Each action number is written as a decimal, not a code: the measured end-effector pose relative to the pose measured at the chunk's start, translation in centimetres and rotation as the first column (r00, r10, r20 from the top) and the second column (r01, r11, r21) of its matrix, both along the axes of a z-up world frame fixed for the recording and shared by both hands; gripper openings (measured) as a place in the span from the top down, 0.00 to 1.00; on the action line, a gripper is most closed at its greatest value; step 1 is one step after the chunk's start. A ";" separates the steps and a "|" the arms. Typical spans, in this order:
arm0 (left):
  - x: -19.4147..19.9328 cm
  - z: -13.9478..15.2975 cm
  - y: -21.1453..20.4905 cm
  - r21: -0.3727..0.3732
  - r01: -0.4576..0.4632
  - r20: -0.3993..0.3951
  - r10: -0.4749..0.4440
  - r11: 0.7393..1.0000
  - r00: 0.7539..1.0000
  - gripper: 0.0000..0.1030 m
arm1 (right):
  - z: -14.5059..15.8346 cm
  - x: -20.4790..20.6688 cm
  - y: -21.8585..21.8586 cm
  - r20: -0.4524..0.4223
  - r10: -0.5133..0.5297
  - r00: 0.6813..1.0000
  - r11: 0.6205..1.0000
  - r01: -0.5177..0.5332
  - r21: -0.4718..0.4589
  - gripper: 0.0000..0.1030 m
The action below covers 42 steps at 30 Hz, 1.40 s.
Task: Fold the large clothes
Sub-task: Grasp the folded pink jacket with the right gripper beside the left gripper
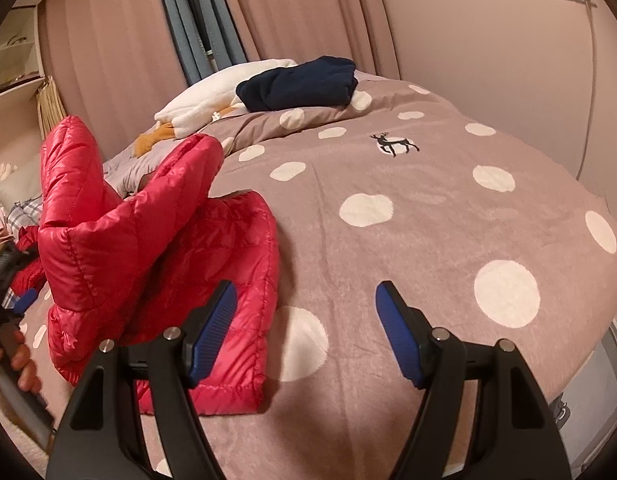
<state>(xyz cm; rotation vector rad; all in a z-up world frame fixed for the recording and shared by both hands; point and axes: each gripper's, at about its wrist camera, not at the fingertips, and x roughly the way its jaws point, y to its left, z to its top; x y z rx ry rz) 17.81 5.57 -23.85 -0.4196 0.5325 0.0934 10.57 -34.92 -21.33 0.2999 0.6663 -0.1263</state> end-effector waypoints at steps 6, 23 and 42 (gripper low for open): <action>3.5 -2.7 1.0 -0.049 0.003 -0.107 -0.008 0.999 0.994 0.21 | -0.3 0.9 0.7 -0.006 0.014 1.000 1.000 -0.014 -0.024 0.30; 3.8 -0.3 -6.1 0.022 0.252 0.004 -0.253 0.967 0.968 0.33 | 9.1 5.3 4.9 0.358 0.189 0.914 0.978 -0.206 0.010 0.31; 4.9 -1.3 -11.7 0.070 0.358 -0.018 -0.358 0.931 0.934 0.27 | -1.3 14.2 1.5 0.119 0.060 0.991 0.997 -0.065 0.036 0.50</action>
